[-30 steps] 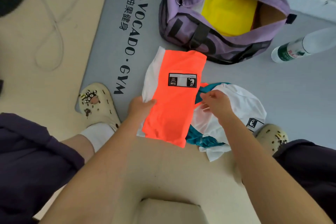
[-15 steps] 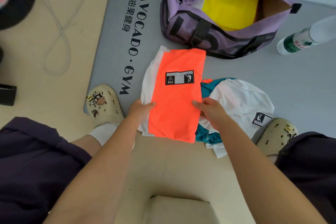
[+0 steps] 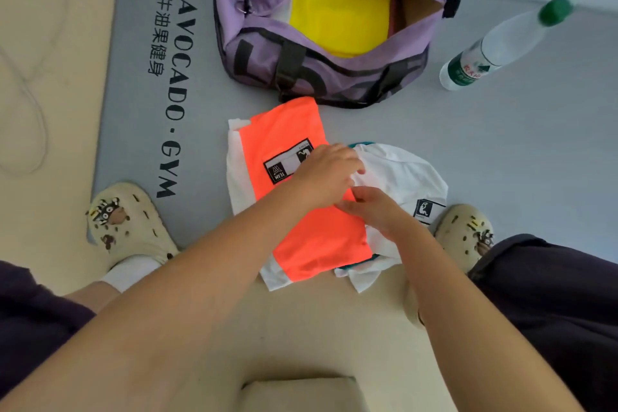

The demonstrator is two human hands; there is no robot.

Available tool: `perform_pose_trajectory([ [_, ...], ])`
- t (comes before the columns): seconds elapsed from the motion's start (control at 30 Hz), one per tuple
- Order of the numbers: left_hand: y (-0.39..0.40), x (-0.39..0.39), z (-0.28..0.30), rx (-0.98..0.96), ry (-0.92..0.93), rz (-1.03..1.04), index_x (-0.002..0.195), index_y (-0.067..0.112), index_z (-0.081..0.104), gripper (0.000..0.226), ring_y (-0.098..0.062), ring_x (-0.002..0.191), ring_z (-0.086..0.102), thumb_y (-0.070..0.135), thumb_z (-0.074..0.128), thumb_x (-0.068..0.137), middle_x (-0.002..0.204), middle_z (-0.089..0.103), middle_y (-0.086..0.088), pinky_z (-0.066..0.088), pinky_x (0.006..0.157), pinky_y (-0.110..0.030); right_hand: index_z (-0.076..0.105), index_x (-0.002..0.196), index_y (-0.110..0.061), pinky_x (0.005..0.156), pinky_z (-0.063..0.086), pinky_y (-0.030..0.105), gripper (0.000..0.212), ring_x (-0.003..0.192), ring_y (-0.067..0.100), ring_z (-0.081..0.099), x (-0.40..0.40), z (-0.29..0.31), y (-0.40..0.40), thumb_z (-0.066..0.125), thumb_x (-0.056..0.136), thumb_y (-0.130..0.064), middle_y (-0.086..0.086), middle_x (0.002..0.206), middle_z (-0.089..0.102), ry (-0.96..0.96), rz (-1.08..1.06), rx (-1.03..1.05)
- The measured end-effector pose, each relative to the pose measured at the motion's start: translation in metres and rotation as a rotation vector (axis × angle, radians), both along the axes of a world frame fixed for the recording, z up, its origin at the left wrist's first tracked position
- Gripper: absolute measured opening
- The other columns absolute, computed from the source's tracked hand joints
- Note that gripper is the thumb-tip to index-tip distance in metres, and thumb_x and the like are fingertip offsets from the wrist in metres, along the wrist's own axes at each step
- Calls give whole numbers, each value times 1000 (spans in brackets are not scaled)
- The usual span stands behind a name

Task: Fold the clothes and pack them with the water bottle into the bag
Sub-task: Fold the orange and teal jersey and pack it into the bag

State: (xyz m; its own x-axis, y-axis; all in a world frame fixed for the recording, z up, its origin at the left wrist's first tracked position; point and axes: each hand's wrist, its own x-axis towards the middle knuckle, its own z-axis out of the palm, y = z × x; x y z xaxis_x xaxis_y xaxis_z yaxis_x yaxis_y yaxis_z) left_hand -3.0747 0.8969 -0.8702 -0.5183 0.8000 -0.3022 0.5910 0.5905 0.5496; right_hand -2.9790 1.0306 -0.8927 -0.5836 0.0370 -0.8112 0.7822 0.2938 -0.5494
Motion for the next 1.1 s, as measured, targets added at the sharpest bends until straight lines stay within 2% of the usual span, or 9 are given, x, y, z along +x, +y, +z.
perform_pose_trajectory([
  [0.13,30,-16,-11,-311,-119,-223,118,31,62,24,-19,119,53,34,48,99,121,66,6,26,107,-32,62,74,-16,65,39,30,23,70,15,52,-6,4,21,72,86,-33,-1,73,56,-23,168,30],
  [0.3,43,-46,-11,-596,-54,-418,118,27,64,28,-26,117,54,36,54,93,123,63,-1,34,100,-38,66,84,-11,67,41,32,25,79,22,54,-15,8,49,72,85,-36,2,81,59,-55,312,71],
  [0.43,40,-62,-17,-661,-94,-417,113,18,64,34,-27,105,58,44,53,93,112,64,-2,41,87,-36,65,80,-16,70,42,32,27,80,18,53,-18,7,60,69,86,-43,-1,84,59,-105,446,95],
  [0.53,29,-71,-26,-626,-126,-324,88,21,57,34,-26,90,56,53,51,93,93,60,-2,41,71,-32,64,86,-12,68,41,30,42,79,19,53,-24,4,73,57,92,-53,1,86,59,-66,467,214],
  [0.63,11,-80,-33,-556,-159,-217,84,20,62,35,-24,84,56,54,56,91,91,64,-4,43,70,-31,53,65,-15,54,31,28,45,62,13,46,-34,1,86,67,84,-54,-3,67,49,59,298,378],
  [0.73,-10,-89,-41,-480,-189,-53,104,18,68,29,-24,99,59,43,65,89,108,67,-4,47,82,-31,68,83,-10,60,35,29,35,71,16,51,-45,-3,98,78,77,-42,1,78,57,108,187,419],
  [0.8,-22,-91,-46,-403,-196,82,105,17,68,26,-23,105,58,36,69,87,112,66,-4,45,87,-32,71,93,-6,65,35,27,31,80,19,53,-46,-6,105,78,78,-33,4,87,60,100,186,436],
  [0.97,-48,-96,-53,-341,-194,274,79,16,63,36,-24,84,57,50,75,78,83,62,-2,46,74,-35,69,90,-10,60,35,26,17,76,19,52,-42,-11,107,72,84,-26,2,81,60,218,-174,483],
  [1.1,-72,-103,-52,-393,-262,359,81,18,66,37,-23,83,59,51,80,72,81,62,0,44,69,-31,65,88,-14,56,39,22,23,68,11,52,-35,-13,91,74,83,-35,-6,73,59,177,-457,377],
])
